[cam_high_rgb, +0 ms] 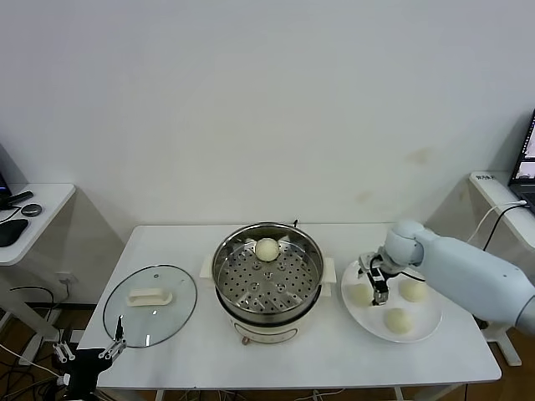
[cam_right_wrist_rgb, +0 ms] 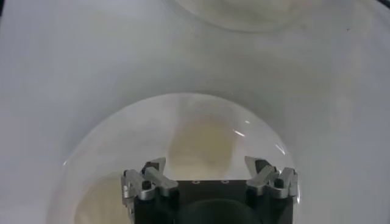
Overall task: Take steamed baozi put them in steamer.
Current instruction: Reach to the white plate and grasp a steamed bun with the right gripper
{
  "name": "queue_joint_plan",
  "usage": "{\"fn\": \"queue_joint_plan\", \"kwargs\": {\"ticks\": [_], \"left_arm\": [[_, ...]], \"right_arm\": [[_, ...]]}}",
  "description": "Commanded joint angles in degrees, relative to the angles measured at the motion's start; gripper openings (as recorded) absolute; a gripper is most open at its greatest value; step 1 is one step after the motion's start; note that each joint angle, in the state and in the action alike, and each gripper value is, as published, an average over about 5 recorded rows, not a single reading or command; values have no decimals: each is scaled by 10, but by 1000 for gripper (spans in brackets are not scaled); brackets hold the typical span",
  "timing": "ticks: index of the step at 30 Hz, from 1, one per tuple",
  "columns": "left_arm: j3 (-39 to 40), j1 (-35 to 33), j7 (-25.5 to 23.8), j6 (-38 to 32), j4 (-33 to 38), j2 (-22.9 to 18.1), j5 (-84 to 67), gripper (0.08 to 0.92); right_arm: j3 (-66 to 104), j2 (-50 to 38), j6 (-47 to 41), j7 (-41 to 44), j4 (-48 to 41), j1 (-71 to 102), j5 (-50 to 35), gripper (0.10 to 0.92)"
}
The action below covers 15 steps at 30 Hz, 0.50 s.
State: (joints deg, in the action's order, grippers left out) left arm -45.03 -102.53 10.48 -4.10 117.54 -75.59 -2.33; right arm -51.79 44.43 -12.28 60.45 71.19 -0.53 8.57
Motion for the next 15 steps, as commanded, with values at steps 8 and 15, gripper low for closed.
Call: {"fn": "queue_joint_plan", "kwargs": {"ticks": [8, 15], "left_arm": [[-1, -2, 0, 0, 2, -1, 0, 823], [-2, -3, 0, 0, 5, 0, 0, 823]], "right_arm": [[21, 18, -6, -1, -21, 28, 14, 573], [20, -6, -13, 4, 2, -1, -3, 474]]}}
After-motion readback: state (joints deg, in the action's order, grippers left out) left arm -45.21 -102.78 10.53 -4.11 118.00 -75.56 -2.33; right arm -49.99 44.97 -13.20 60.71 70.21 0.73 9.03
